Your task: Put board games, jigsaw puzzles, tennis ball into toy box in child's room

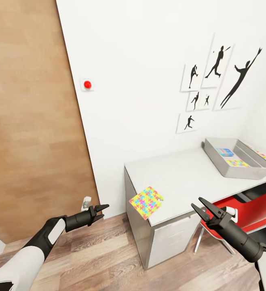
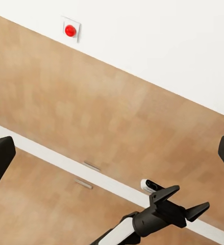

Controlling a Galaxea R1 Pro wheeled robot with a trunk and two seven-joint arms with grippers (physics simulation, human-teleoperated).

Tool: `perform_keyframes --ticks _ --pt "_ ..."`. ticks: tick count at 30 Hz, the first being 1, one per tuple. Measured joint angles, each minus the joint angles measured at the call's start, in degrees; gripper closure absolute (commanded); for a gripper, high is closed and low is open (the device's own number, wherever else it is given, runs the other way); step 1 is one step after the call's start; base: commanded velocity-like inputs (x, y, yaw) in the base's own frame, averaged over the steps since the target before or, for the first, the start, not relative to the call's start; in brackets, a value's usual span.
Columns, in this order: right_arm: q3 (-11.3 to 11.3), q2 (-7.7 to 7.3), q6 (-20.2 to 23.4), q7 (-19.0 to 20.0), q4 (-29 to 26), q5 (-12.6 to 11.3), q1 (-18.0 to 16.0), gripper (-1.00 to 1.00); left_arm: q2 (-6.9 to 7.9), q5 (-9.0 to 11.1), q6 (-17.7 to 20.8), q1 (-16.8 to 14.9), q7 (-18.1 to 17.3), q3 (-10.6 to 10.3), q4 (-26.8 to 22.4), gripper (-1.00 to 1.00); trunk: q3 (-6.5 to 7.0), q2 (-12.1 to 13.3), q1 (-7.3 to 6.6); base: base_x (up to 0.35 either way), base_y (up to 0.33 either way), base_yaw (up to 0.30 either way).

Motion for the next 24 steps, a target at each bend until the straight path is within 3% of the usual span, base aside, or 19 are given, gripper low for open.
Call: perform_keyframes --ticks 14,24 --pt "0.0 0.66 0.0 -0.2 0.0 0.1 0.0 -1.0 -0.1 0.1 0.0 0.0 -0.8 0.1 0.0 -1.0 -2.52 -5.6 3.08 0.0 0.0 0.0" --pt "0.0 0.71 0.0 -0.2 0.1 0.1 0.0 -1.0 0.03 0.4 0.1 0.0 -6.1 0.1 0.0 -1.0 -4.32 -9.6 5.28 0.0 0.0 0.0"
